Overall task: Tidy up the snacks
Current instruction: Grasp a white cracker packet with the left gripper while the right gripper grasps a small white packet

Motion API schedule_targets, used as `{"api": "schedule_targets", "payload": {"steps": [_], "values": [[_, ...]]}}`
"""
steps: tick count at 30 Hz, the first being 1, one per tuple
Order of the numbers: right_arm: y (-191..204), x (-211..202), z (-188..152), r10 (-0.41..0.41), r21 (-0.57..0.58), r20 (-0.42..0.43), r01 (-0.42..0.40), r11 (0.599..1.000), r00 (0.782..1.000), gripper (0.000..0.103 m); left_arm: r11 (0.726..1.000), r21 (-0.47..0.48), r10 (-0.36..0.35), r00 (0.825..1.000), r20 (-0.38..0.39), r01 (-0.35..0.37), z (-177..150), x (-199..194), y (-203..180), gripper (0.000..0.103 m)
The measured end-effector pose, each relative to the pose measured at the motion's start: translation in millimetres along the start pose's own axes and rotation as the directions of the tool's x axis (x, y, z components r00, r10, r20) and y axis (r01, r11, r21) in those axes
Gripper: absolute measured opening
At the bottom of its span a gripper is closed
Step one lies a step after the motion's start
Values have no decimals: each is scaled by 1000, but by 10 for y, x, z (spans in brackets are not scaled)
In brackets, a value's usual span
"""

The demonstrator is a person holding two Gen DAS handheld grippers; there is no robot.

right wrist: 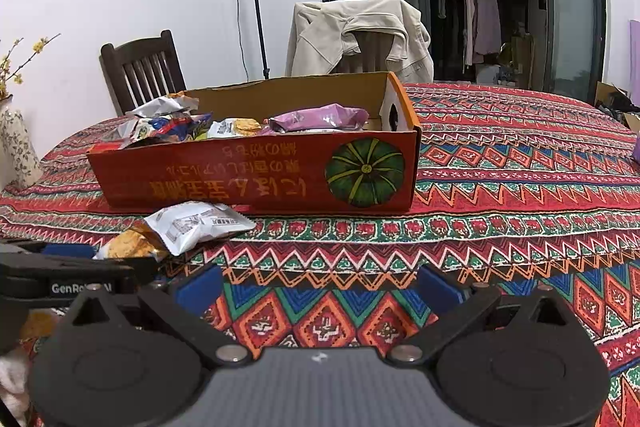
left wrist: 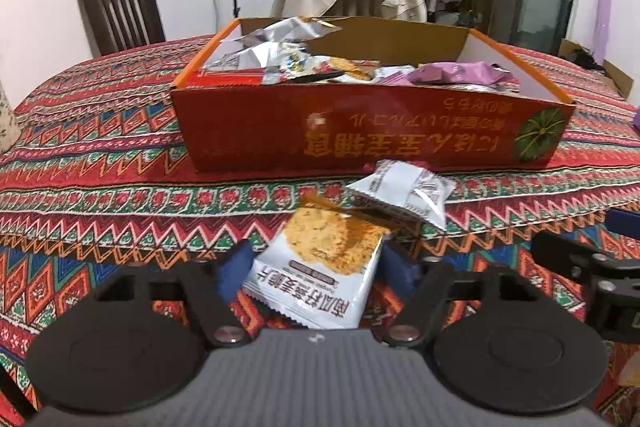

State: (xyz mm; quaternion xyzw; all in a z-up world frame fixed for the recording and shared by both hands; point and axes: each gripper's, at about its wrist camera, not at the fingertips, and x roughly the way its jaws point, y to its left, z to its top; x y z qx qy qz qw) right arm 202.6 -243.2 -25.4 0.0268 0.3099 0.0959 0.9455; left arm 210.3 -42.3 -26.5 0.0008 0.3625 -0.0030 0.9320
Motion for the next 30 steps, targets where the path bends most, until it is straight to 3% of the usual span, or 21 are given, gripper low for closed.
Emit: {"api": "schedule_targets", "payload": {"steps": [4, 9, 26, 30], "values": [[-14, 3, -5, -6, 4, -2, 6, 1000, 1000, 103, 999, -19, -30, 999, 15, 31, 0, -52, 55, 56], [-21, 22, -6, -10, 5, -10, 11, 1000, 1000, 103, 998, -45, -35, 999, 37, 37, 30, -168, 160, 55], [38, 35, -2, -15, -19, 1, 15, 1000, 1000, 103, 984, -173, 73, 982, 176, -42, 89, -398, 767, 55], [121, 5, 76, -6, -29, 17, 6, 1000, 1000, 103, 977, -214, 46, 984, 175, -8, 88, -404, 878, 55]]}}
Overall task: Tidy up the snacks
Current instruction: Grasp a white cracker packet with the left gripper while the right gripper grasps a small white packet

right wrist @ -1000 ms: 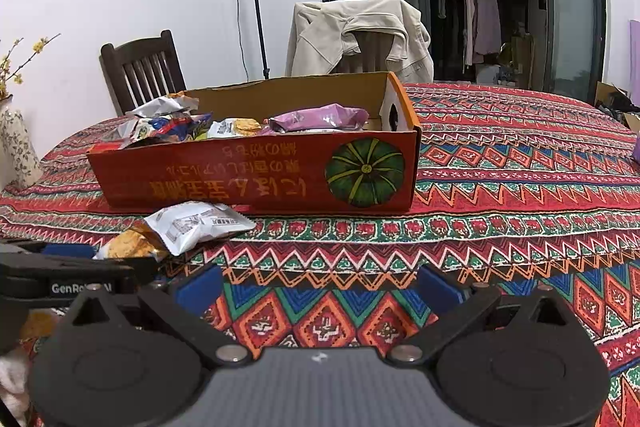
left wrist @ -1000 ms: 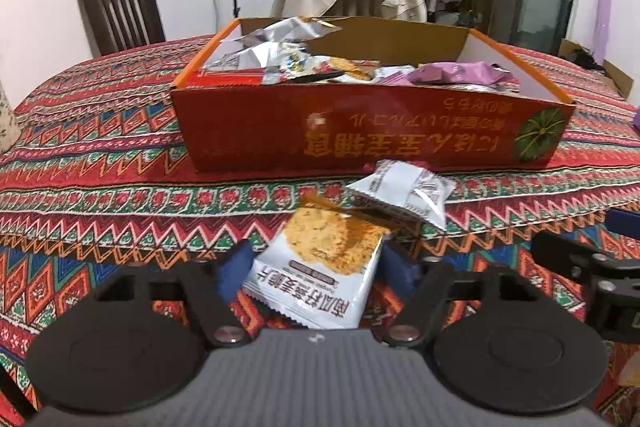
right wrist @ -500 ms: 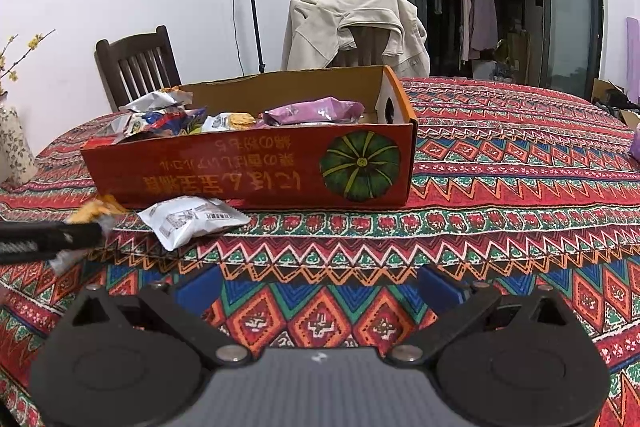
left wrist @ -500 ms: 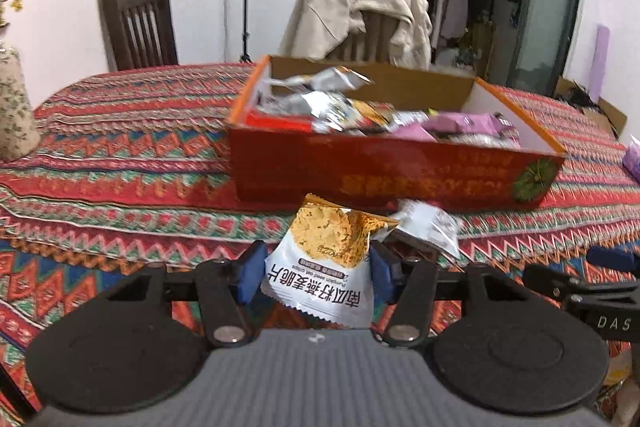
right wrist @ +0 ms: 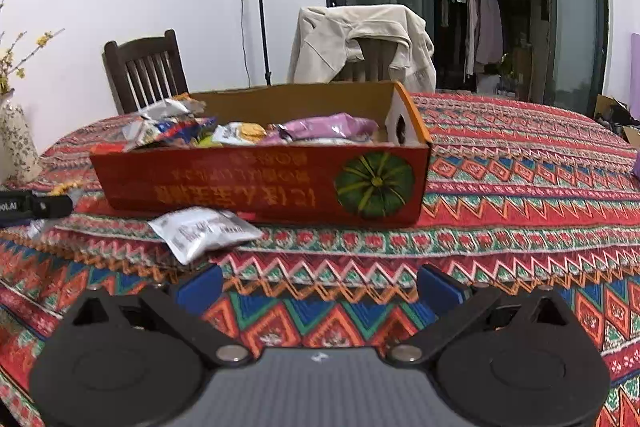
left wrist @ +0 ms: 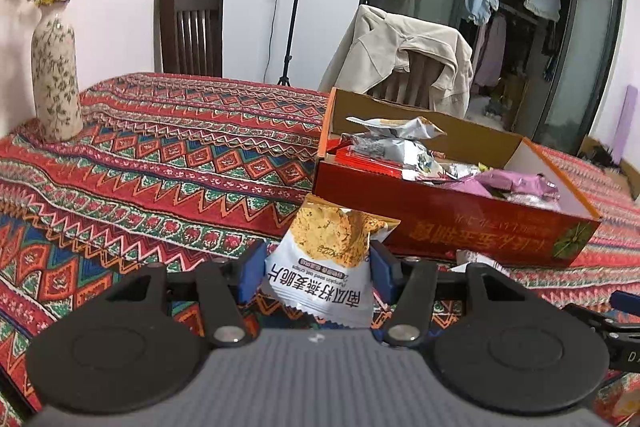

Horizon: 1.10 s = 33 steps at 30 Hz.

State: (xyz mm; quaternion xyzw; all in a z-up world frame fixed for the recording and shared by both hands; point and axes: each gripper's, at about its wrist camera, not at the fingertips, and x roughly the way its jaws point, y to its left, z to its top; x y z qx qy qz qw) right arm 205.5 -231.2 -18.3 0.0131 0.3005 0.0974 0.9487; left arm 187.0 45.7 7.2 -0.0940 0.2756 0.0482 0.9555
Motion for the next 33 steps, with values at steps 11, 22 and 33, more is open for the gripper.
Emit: {"api": "schedule_targets", "payload": {"steps": [11, 22, 33], "values": [[392, 86, 395, 48, -51, -23, -49, 997, 999, 103, 999, -37, 4, 1000, 6, -4, -2, -43, 93, 55], [735, 615, 406, 40, -50, -129, -47, 998, 991, 102, 995, -97, 2, 1000, -16, -4, 12, -12, 234, 55], [907, 835, 356, 55, -43, -184, -64, 997, 981, 93, 992, -123, -13, 999, -30, 9, -2, 2, 275, 55]]}}
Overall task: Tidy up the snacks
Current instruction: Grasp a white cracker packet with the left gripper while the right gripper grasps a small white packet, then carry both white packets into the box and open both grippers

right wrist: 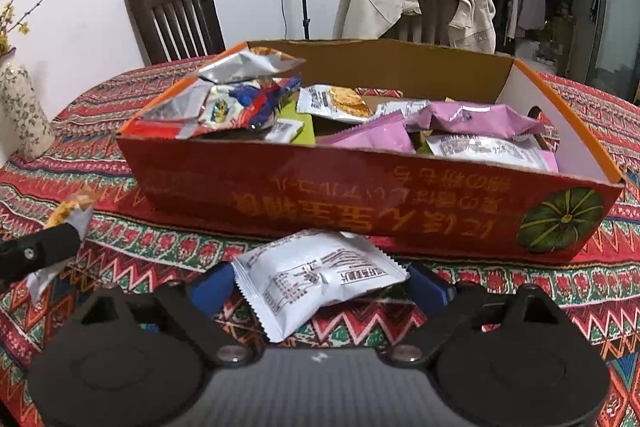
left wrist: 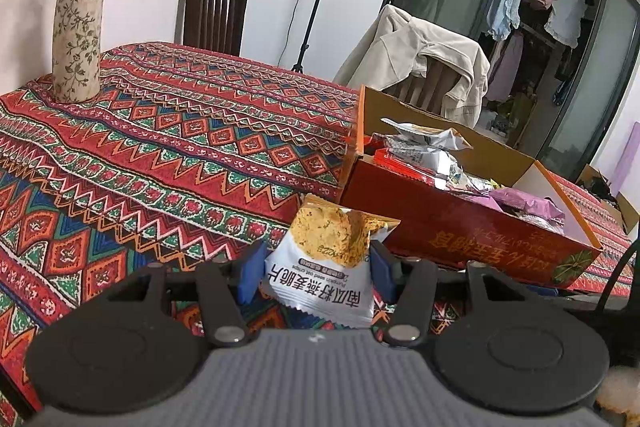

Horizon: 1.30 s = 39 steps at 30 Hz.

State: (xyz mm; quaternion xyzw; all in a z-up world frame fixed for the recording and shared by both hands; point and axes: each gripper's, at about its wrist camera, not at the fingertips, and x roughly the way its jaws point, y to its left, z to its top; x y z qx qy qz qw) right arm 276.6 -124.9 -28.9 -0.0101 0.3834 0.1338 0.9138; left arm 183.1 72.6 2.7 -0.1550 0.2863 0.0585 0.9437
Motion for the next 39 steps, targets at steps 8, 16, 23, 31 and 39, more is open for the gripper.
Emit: {"api": "schedule_targets", "payload": {"steps": [8, 16, 23, 31, 39], "values": [[0, -47, -21, -7, -16, 1, 7, 1000, 1000, 81, 1000, -7, -2, 1000, -3, 2, -3, 0, 11, 55], [-113, -190, -78, 14, 16, 14, -14, 1000, 1000, 72, 1000, -9, -22, 1000, -9, 22, -11, 3, 14, 55], [-239, -449, -170, 31, 36, 69, -34, 999, 997, 70, 1000, 2, -24, 1000, -1, 24, -22, -17, -40, 55], [-311, -809, -158, 53, 20, 155, -57, 998, 986, 70, 998, 54, -38, 998, 42, 36, 27, -218, -255, 55], [-426, -1019, 23, 57, 13, 239, -61, 998, 969, 70, 993, 105, -55, 994, 89, 46, 309, -393, -546, 56]]}}
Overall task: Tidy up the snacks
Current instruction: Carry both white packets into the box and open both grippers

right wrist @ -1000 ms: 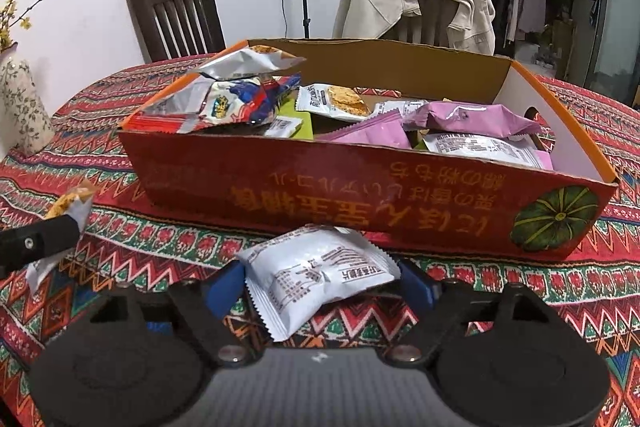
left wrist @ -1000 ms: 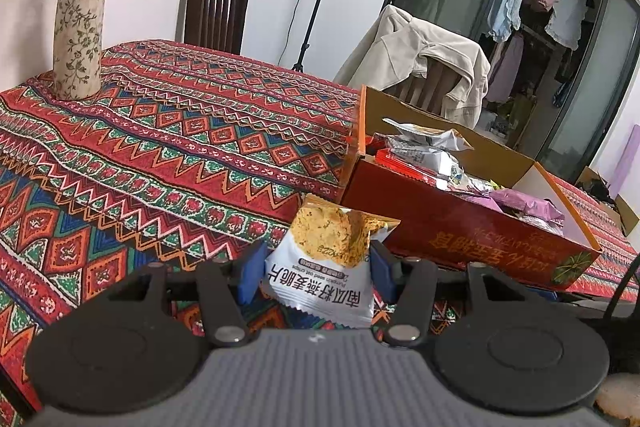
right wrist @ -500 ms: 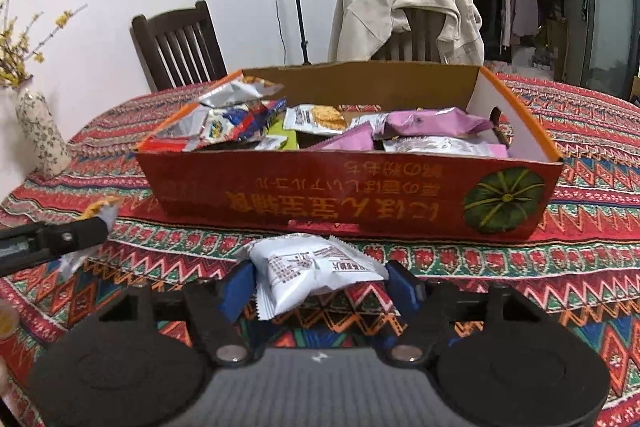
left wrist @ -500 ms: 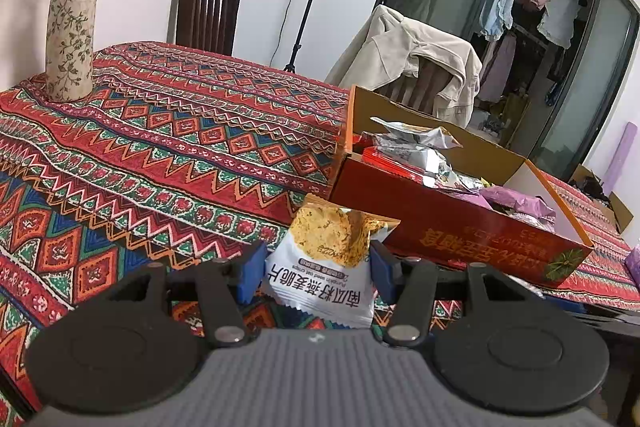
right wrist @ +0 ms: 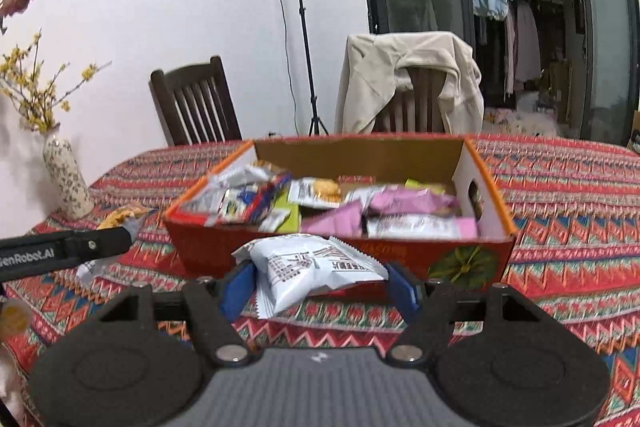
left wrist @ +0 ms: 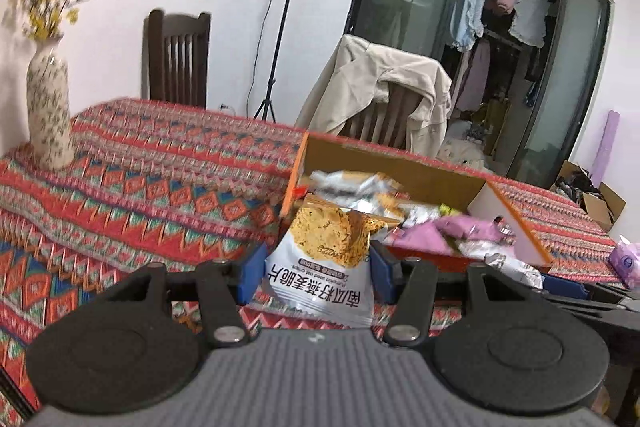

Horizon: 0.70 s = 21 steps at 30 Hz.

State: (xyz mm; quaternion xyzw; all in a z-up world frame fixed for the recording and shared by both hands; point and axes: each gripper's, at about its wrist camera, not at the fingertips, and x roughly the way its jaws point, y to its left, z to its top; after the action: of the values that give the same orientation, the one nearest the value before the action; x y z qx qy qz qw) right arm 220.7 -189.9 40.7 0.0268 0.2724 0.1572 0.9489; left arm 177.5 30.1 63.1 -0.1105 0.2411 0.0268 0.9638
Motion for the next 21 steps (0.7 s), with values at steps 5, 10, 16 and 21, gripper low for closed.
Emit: {"api": "schedule_targets", "payload": {"steps": [5, 10, 16, 21], "values": [[-137, 43, 170, -16, 14, 33, 15, 1000, 999, 70, 999, 33, -4, 999, 41, 2, 204, 9, -251, 56], [-259, 141, 335, -40, 22, 58, 39, 999, 998, 70, 998, 65, -10, 998, 55, 6, 422, 183, -519, 56], [-368, 354, 529, -72, 27, 89, 70, 997, 993, 70, 998, 67, -4, 998, 63, 0, 601, 529, -699, 56], [-437, 624, 598, -109, 21, 86, 107, 994, 990, 71, 997, 82, 11, 999, 49, -15, 641, 883, -787, 57]]}}
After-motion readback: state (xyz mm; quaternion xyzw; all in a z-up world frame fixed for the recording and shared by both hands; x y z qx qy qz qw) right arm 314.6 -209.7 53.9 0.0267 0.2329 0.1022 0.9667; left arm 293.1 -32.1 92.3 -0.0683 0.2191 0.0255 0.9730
